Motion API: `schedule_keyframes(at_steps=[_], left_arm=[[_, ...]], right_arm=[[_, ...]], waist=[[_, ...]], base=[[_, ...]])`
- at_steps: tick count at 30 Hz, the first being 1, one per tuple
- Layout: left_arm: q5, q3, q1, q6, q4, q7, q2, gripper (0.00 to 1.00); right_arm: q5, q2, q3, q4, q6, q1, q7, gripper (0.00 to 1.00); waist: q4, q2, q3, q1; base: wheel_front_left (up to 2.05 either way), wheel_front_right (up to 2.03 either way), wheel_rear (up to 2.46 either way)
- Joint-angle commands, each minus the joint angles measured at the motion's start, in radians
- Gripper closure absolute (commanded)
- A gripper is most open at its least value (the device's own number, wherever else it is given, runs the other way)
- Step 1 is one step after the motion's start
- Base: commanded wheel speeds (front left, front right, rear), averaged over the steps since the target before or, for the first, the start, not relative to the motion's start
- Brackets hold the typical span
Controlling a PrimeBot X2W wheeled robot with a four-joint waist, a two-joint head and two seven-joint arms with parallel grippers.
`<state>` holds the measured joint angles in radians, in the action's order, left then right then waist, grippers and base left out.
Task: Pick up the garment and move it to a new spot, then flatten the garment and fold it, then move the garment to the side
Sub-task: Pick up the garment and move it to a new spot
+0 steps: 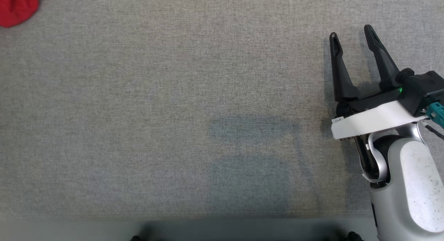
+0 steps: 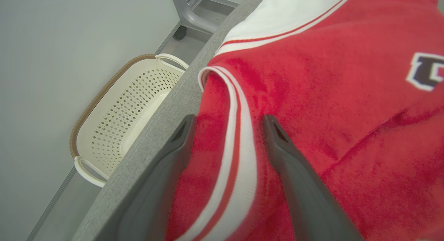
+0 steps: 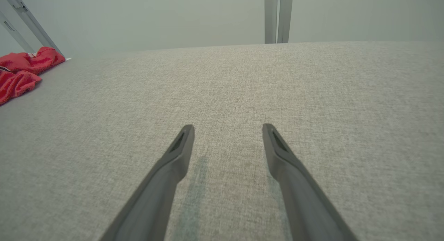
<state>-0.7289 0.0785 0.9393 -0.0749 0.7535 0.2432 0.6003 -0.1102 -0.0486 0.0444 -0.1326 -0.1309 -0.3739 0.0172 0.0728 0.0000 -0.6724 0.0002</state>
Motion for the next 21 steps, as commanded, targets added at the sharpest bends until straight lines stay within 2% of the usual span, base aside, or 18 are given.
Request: schedule_keyframes(at_steps=[1, 5, 6, 7, 8, 10, 12, 21], left_arm=[[0.001, 0.001, 0.013, 0.006, 0.013, -0.01, -0.003, 0.0], [-0.006, 0.011, 0.013, 0.02, 0.046, -0.023, -0.025, 0.0], [-0.005, 0.013, 0.015, 0.024, 0.055, -0.027, -0.028, 0.04], [-0.004, 0.016, 0.017, 0.028, 0.064, -0.035, -0.035, 0.22], [-0.004, 0.019, 0.018, 0.032, 0.074, -0.042, -0.041, 0.62], [0.004, 0.026, 0.023, 0.036, 0.089, -0.059, -0.046, 1.0], [0.016, 0.031, 0.031, 0.034, 0.091, -0.081, -0.044, 1.0], [0.04, 0.057, 0.082, 0.077, 0.116, -0.152, -0.027, 1.0]], right_arm=[[0.008, -0.004, -0.002, -0.007, 0.0, 0.001, -0.003, 0.0], [0.01, -0.004, 0.0, -0.016, 0.0, 0.005, -0.01, 0.0], [0.009, -0.004, 0.004, -0.017, 0.0, 0.005, -0.012, 0.0], [0.008, -0.004, 0.007, -0.017, 0.0, 0.004, -0.012, 0.0], [0.007, -0.004, 0.009, -0.017, 0.0, 0.003, -0.012, 0.0], [0.005, -0.004, 0.011, -0.013, 0.0, 0.003, -0.013, 0.0], [0.004, -0.004, 0.01, -0.009, 0.0, 0.005, -0.012, 0.0], [-0.019, -0.004, 0.012, 0.027, 0.0, 0.011, 0.017, 0.0]], waist=[[-0.009, 0.0, -0.014, -0.0002], [-0.007, 0.0, -0.018, -0.0002], [-0.007, 0.0, -0.018, -0.0002], [-0.008, 0.0, -0.018, -0.0002], [-0.009, 0.0, -0.017, -0.0002], [-0.01, 0.0, -0.014, -0.0002], [-0.011, 0.0, -0.007, -0.0002], [-0.014, 0.0, 0.055, -0.0002]], base=[[0.0, 0.0, 0.0], [0.0, 0.0, 0.0], [0.0, 0.0, 0.0], [0.0, 0.0, 0.0], [0.0, 0.0, 0.0], [0.0, 0.0, 0.0], [0.0, 0.0, 0.0], [0.0, 0.0, 0.0]])
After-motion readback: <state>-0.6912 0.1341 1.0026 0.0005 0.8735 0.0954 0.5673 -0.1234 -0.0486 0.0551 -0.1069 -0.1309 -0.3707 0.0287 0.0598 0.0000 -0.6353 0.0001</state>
